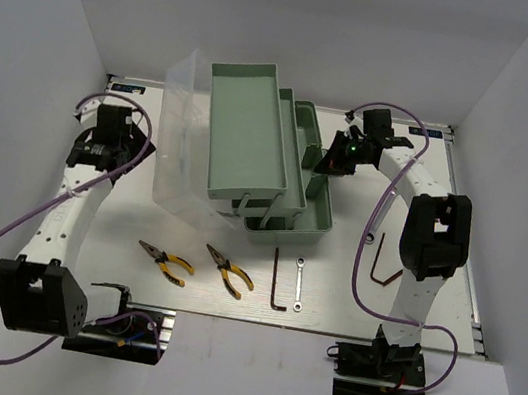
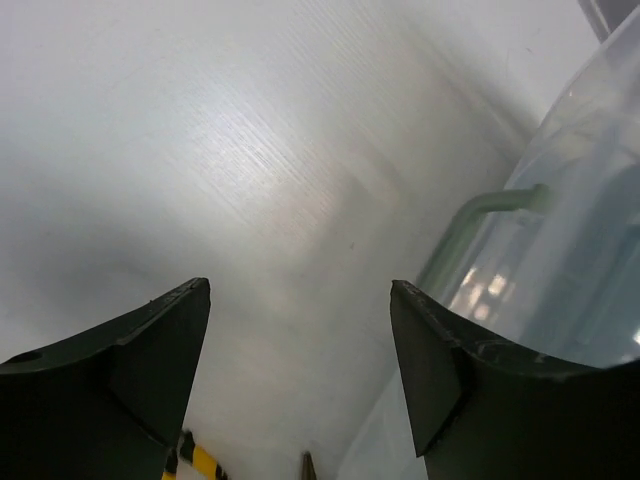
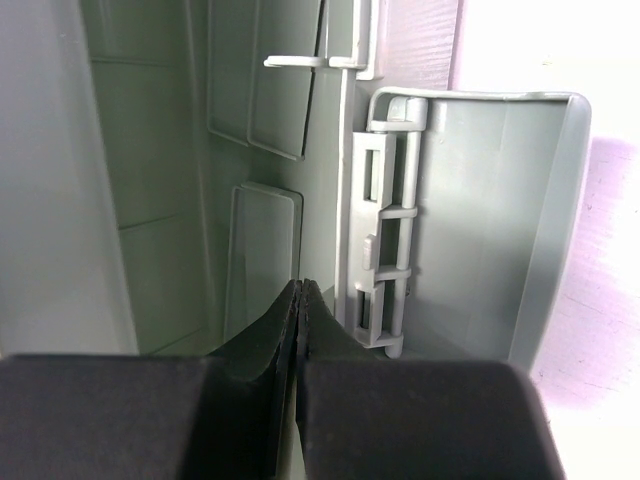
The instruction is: Sort the tools into containers
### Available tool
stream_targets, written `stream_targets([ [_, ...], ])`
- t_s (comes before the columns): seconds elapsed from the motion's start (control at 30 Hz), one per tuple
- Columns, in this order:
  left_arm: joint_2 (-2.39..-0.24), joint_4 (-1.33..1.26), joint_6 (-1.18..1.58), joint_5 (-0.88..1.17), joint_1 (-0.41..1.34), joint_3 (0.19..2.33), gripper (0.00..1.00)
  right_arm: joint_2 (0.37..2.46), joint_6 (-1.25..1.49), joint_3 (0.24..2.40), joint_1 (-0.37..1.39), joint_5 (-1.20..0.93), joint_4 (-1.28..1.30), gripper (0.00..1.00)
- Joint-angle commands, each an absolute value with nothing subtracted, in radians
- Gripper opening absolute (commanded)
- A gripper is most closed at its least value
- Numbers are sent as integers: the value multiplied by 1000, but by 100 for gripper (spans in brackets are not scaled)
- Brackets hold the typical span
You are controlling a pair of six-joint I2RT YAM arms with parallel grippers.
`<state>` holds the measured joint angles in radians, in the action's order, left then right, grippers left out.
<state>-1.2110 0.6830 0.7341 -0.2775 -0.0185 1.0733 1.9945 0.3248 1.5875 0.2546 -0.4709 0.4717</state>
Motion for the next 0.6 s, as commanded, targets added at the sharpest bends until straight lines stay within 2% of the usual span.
stream_targets([
  [0.0, -1175, 946, 822, -409, -17, 1224, 84, 1999, 284, 1540, 244, -397, 583, 0],
  [0.23, -1072, 1039, 796, -469, -17, 1289, 87, 2003, 288, 1545, 242, -403, 581, 0],
  [0.33, -1020, 1028, 752, -436, -17, 1289, 89, 1999, 279, 1546, 242, -426, 571, 0],
  [0.43, -996, 957, 655, -304, -17, 1261, 89, 1973, 235, 1549, 241, -530, 542, 1],
  [0.47, -980, 922, 635, -278, -8, 1237, 87, 1962, 224, 1549, 244, -579, 537, 5],
  [0.5, -970, 887, 550, -237, -8, 1217, 84, 1939, 213, 1551, 242, -600, 532, 17],
  [0.57, -945, 833, 519, -166, -8, 1157, 80, 1875, 161, 1551, 244, -627, 523, 26],
])
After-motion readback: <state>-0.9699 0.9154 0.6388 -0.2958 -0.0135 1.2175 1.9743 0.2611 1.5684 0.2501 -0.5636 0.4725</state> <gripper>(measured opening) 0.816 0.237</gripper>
